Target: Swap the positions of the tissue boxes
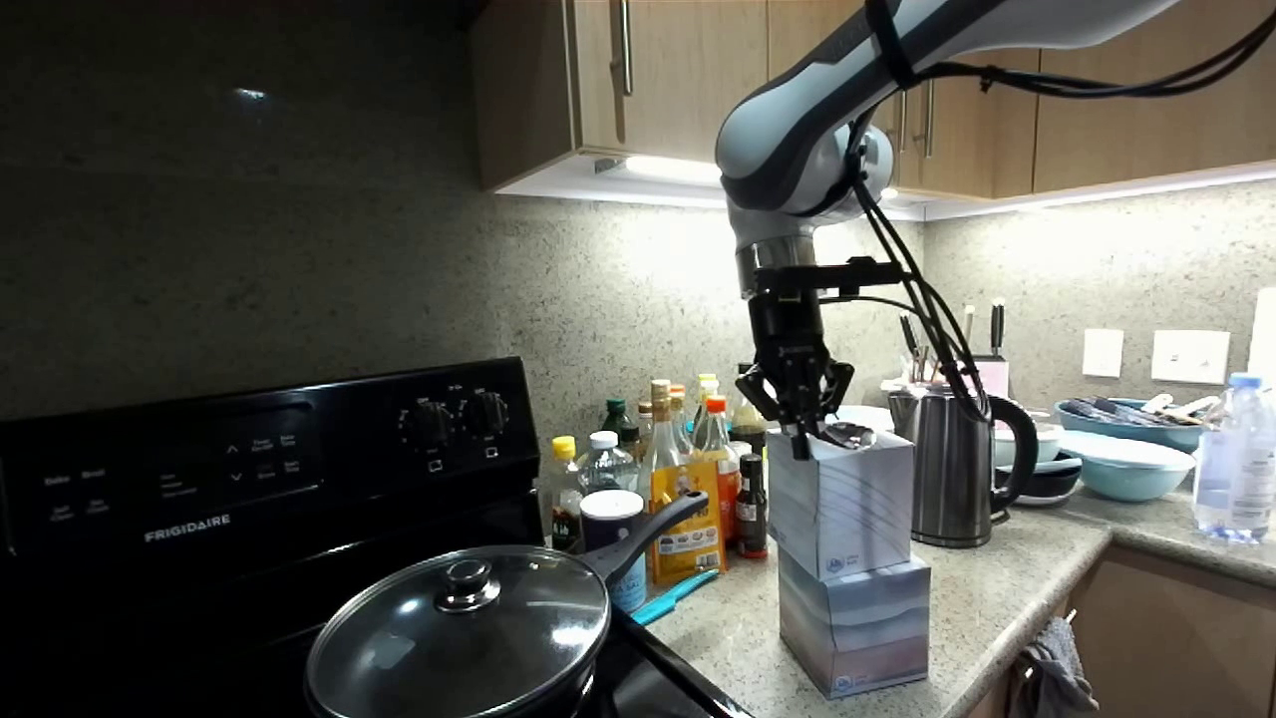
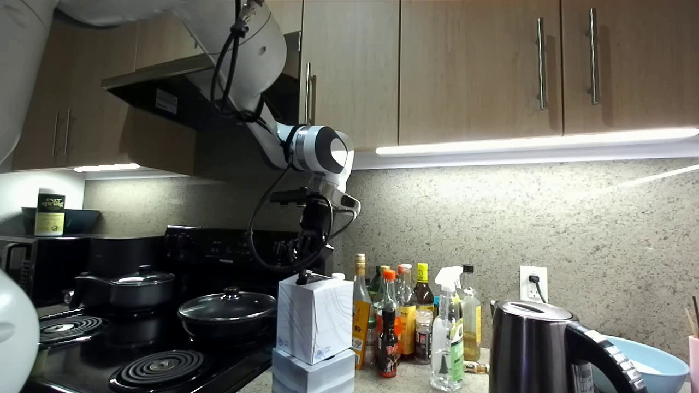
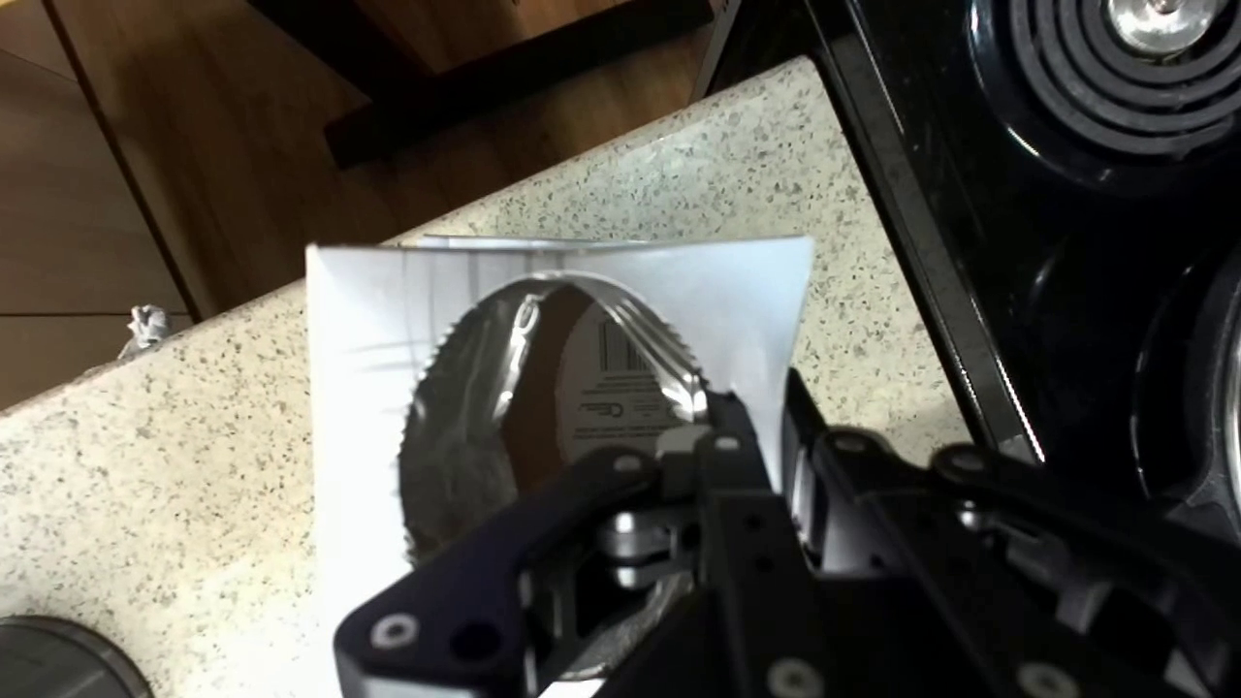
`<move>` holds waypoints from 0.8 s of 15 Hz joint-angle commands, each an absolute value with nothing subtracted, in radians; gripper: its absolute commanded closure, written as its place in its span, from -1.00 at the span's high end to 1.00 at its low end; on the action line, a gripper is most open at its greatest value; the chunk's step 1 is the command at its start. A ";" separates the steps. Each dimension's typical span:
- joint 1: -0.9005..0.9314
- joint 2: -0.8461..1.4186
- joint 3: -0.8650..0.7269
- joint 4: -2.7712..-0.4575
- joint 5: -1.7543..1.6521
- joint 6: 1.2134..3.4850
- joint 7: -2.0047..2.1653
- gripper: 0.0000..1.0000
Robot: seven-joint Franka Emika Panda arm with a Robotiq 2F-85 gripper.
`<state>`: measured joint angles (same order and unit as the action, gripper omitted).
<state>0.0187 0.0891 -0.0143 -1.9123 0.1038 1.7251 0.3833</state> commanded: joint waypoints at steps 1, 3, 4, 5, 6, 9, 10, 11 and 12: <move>0.016 0.074 -0.014 -1.939 0.117 1.750 0.408 -0.95; 0.017 0.073 -0.014 -1.940 0.113 1.752 0.421 -0.95; 0.018 0.072 -0.014 -1.942 0.108 1.755 0.432 -0.95; 0.019 0.070 -0.015 -1.944 0.100 1.759 0.449 -0.95; 0.019 0.070 -0.015 -1.944 0.099 1.758 0.458 -0.95; 0.018 0.071 -0.016 -1.943 0.096 1.752 0.485 -0.95; 0.018 0.071 -0.017 -1.943 0.094 1.753 0.492 -0.95; 0.017 0.071 -0.018 -1.943 0.092 1.750 0.496 -0.95; 0.016 0.075 -0.019 -1.939 0.092 1.737 0.491 -0.95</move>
<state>0.0187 0.0890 -0.0177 -1.9128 0.1035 1.7310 0.4638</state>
